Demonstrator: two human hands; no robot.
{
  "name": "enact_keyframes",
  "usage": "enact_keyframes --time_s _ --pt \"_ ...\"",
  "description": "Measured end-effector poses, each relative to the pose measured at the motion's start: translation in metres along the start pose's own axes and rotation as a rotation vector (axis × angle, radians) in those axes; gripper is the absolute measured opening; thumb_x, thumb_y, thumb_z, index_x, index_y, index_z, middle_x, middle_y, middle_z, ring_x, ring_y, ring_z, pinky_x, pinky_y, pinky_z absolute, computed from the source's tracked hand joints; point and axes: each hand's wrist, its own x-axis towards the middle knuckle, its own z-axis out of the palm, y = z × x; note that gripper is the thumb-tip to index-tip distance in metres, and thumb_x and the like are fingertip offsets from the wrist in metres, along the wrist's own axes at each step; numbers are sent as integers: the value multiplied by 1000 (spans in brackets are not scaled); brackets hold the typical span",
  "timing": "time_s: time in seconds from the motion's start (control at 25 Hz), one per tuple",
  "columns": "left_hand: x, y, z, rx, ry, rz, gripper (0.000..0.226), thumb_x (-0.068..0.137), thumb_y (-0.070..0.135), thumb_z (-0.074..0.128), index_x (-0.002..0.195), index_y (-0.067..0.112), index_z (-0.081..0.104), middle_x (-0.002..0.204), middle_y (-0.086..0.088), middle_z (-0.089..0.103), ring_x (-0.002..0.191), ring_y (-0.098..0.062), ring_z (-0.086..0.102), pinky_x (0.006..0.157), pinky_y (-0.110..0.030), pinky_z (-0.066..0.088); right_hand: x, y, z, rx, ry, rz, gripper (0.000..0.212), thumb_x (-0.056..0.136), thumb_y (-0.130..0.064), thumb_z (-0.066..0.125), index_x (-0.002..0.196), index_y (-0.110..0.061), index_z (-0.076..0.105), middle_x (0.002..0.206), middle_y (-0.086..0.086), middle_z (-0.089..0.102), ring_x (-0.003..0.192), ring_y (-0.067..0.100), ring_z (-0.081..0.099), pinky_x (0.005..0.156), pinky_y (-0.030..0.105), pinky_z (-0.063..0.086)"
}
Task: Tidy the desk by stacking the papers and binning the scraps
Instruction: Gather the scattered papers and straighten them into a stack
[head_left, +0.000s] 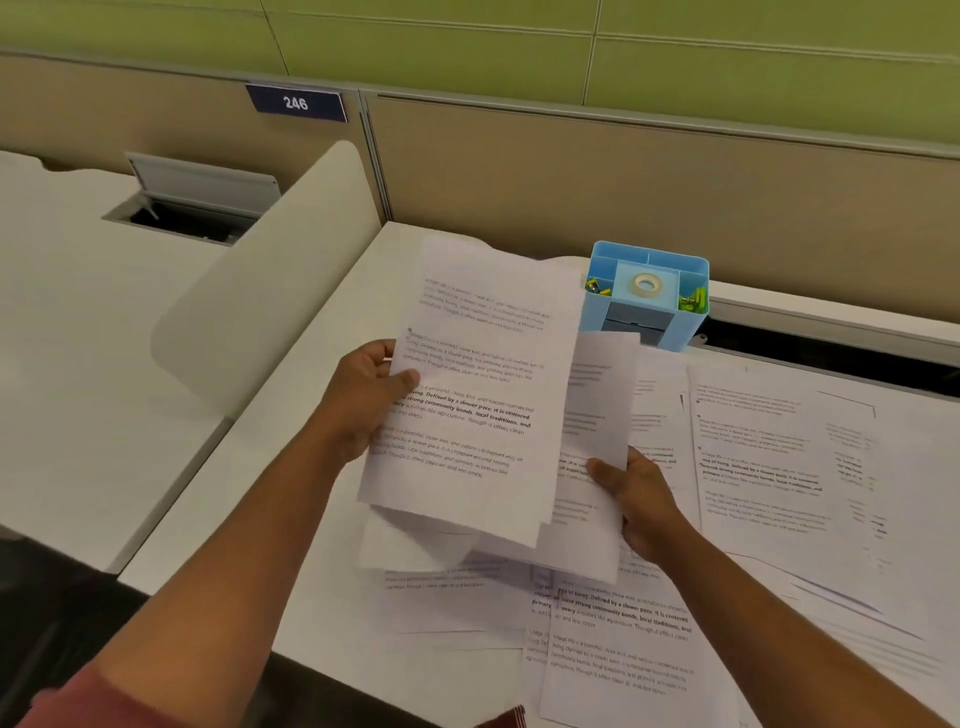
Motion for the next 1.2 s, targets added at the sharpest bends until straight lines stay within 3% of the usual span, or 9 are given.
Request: enact_keyframes --time_s 0.12,0.36,0.48,0.6,0.68,0.76,0.88,1.04,1.2 --pt "-1 -12 3 -220 24 -121 24 96 -4 61 115 8 66 113 -12 75 91 -25 75 72 -35 62 -9 -7 12 47 -73 25 31 97 0 59 124 -13 63 116 16 74 105 40 71 89 61 57" --pt "-4 -3 5 -300 -40 -211 23 100 2 56 120 9 64 123 -16 70 90 -23 74 71 -34 61 -14 -8 14 116 -116 59 34 97 1 57 127 -12 60 119 19 72 105 42 70 85 59 58" --pt "-21 4 8 -190 -152 -152 19 103 15 53 119 17 63 112 -5 70 98 -21 68 90 -38 56 -11 -5 13 102 -105 66 36 96 1 58 131 -12 58 120 19 71 106 43 69 87 61 57" --pt "-14 1 19 -11 -50 -240 15 97 22 66 111 20 69 95 0 74 78 -14 73 69 -28 59 -12 -4 15 97 -134 58 38 96 -1 59 132 -12 59 123 19 70 109 43 68 90 62 56" --pt "-5 -7 23 -76 -33 -227 17 97 10 66 113 14 68 100 -4 77 74 -13 75 59 -24 58 -15 -7 17 77 -164 39 37 94 -4 63 131 -12 62 124 19 70 110 43 68 91 60 56" --pt "5 -21 26 -146 -16 -186 23 96 1 64 117 10 67 112 -9 76 88 -19 76 70 -31 61 -19 -12 19 73 -182 22 36 93 -8 66 129 -13 65 123 18 70 110 42 68 91 58 56" --pt "6 -40 27 24 32 -143 25 94 4 68 116 14 67 109 -6 77 90 -21 76 82 -40 61 -24 -17 22 126 -170 33 35 94 -10 65 129 -15 66 122 15 72 110 41 68 91 58 56" --pt "5 -51 28 163 167 -55 12 93 15 72 104 18 66 97 0 75 85 -18 73 73 -31 58 -25 -15 20 209 -117 49 31 101 -16 56 132 -18 61 125 14 71 112 39 68 95 60 54" --pt "7 -51 26 182 224 12 6 93 19 72 91 20 67 90 -3 72 86 -23 71 80 -38 60 -27 -12 20 244 -121 17 35 100 -23 56 135 -18 58 130 13 68 118 38 65 101 65 47"
